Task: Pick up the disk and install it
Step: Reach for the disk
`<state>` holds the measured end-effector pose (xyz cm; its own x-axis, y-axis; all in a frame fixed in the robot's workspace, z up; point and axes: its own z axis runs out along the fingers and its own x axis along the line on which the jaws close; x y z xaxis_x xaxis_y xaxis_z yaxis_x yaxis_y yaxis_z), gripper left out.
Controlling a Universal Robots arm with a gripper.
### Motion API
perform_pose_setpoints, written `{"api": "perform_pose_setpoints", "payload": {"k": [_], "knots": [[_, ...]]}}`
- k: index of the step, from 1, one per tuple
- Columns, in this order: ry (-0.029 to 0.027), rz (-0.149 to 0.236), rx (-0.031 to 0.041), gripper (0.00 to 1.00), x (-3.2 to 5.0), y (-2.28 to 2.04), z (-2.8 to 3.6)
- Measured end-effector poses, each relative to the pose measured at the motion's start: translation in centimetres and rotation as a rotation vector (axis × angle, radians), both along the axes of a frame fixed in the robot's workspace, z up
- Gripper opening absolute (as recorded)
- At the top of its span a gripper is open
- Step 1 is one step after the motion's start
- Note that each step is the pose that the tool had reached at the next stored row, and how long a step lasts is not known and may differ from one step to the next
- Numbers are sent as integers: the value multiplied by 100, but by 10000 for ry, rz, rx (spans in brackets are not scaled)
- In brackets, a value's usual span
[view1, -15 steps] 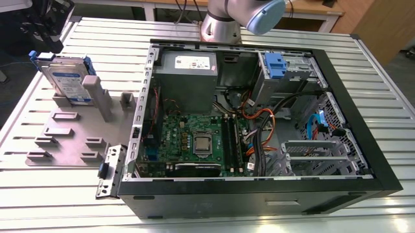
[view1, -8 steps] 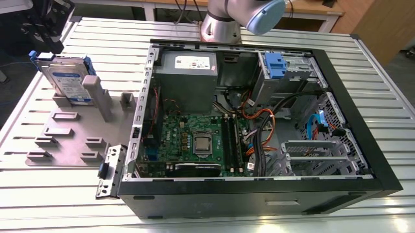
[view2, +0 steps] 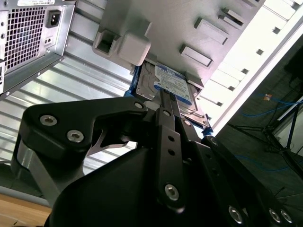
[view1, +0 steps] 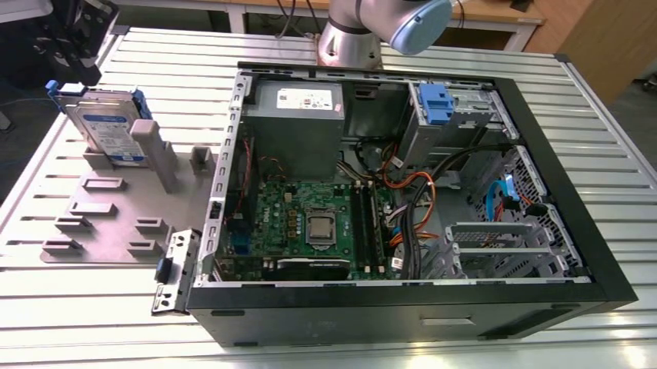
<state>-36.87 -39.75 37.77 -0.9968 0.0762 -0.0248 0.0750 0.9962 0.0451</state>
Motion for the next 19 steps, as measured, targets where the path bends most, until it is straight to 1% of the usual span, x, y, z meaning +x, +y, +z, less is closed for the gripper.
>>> {"api": "perform_pose_setpoints", "payload": {"k": [7,11,13,17,19], "knots": [[-2,-1,1,11,-3,1,-13],[1,-1,4,11,-33,19,-40],[3,0,2,11,-62,51,-55],[0,-2,4,11,-129,138,-95],[2,-1,3,11,-168,172,-121]]}}
